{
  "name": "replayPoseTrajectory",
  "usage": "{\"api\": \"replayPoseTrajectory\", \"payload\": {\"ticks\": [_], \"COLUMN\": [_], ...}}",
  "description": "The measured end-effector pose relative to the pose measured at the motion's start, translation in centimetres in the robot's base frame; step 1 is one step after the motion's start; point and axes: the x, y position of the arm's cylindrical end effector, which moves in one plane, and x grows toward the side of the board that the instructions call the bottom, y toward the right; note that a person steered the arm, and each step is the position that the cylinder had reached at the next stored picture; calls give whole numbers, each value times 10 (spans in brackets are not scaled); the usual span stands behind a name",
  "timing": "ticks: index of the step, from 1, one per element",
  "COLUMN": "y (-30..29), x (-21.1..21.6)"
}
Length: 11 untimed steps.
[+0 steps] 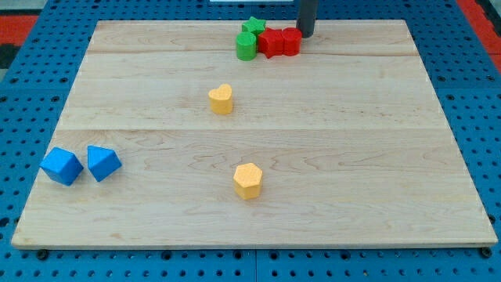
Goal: Push the yellow heart towards the blue triangle
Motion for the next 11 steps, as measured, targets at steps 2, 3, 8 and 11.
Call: {"api": "replayPoseTrajectory", "payload": {"ticks": [2, 3, 8, 11], "y": [75, 76, -8, -108], "x": [50, 53, 146, 176]}}
